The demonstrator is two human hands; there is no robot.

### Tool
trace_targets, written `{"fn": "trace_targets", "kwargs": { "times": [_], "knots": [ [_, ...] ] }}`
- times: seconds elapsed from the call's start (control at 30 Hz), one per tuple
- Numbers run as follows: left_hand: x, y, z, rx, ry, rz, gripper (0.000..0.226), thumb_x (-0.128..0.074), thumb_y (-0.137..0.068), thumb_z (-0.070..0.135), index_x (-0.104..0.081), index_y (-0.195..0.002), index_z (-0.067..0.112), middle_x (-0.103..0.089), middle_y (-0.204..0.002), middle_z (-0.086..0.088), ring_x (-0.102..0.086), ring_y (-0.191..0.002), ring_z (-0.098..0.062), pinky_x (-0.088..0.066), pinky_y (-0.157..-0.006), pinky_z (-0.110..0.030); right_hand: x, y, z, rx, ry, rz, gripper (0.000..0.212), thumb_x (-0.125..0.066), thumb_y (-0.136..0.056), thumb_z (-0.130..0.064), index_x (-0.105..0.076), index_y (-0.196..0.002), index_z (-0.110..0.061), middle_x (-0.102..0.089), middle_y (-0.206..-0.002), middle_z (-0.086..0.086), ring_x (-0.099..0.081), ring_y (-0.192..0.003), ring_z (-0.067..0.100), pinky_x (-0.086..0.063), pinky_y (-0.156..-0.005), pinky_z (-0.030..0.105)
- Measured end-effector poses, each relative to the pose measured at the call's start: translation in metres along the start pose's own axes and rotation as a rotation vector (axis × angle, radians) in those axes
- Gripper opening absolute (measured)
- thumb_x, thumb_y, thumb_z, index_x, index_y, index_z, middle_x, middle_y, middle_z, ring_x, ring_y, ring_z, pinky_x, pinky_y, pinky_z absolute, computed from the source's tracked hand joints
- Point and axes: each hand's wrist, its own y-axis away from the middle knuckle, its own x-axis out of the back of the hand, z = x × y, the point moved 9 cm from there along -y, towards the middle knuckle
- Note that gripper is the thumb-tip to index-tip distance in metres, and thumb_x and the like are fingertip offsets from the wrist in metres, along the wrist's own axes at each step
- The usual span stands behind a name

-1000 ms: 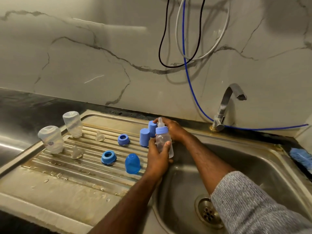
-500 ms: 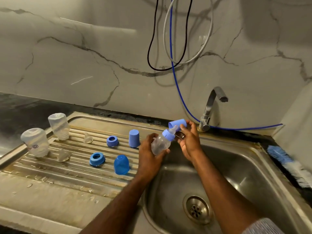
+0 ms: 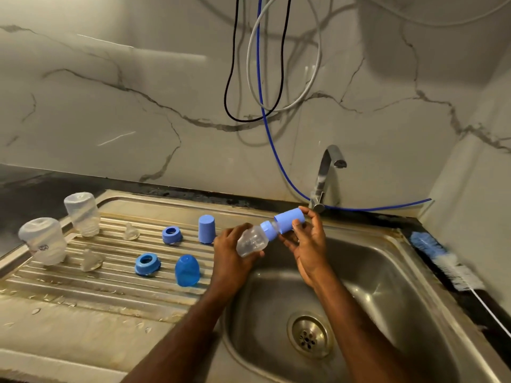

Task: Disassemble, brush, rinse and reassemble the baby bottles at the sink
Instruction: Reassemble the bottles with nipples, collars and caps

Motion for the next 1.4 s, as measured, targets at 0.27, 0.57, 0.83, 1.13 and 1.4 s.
{"fn": "trace_targets", "kwargs": {
  "times": [0.27, 0.57, 0.83, 1.13, 1.4],
  "knots": [
    [-0.005, -0.002, -0.006, 0.013, 0.021, -0.04, 0.07, -0.09, -0.071, 0.026, -0.057, -0.133, 0.032, -0.061, -0.126, 0.004, -0.058, -0.114, -0.014, -0.052, -0.099, -0.038, -0.009, 0.003, 0.01, 0.02, 0.141, -0.046, 0.051, -0.07, -0.087, -0.001, -0.054, -0.128, -0.027, -0.057, -0.134, 0.016, -0.067, -0.112, 0.028, -0.061, -0.078, 0.034],
    [-0.003, -0.001, -0.012, 0.039, 0.033, -0.049, 0.069, -0.086, -0.077, 0.036, -0.054, -0.138, 0.032, -0.063, -0.13, 0.003, -0.059, -0.116, -0.014, -0.052, -0.102, -0.044, -0.024, 0.005, 0.007, 0.035, 0.155, -0.071, 0.053, -0.072, -0.085, 0.002, -0.053, -0.126, -0.026, -0.063, -0.122, 0.011, -0.074, -0.097, 0.02, -0.063, -0.074, 0.036],
    [-0.008, 0.006, -0.003, 0.045, 0.08, -0.098, 0.07, -0.083, -0.08, 0.032, -0.051, -0.142, 0.025, -0.06, -0.133, 0.002, -0.056, -0.115, -0.007, -0.046, -0.095, -0.02, -0.021, 0.006, -0.003, 0.077, 0.28, -0.128, 0.055, -0.079, -0.079, -0.01, -0.056, -0.125, -0.032, -0.063, -0.125, 0.017, -0.073, -0.101, 0.027, -0.062, -0.075, 0.042],
    [0.013, -0.002, 0.044, -0.026, -0.049, -0.024, 0.09, -0.089, -0.069, 0.047, -0.049, -0.146, 0.024, -0.06, -0.138, 0.002, -0.055, -0.119, -0.006, -0.045, -0.098, -0.021, -0.045, 0.008, -0.058, 0.247, 0.36, -0.119, 0.069, -0.083, -0.075, 0.0, -0.054, -0.129, -0.032, -0.061, -0.128, 0.012, -0.069, -0.106, 0.026, -0.063, -0.077, 0.044],
    [0.182, -0.071, 0.075, -0.098, -0.369, 0.298, 0.038, -0.068, -0.083, 0.055, -0.074, -0.092, 0.02, -0.076, -0.089, -0.001, -0.072, -0.085, -0.023, -0.057, -0.075, -0.035, -0.165, -0.013, -0.067, 0.397, 0.518, -0.189, 0.073, -0.085, -0.067, -0.032, -0.057, -0.133, -0.023, -0.066, -0.121, 0.002, -0.067, -0.106, 0.02, -0.059, -0.087, 0.041]
  ]
}}
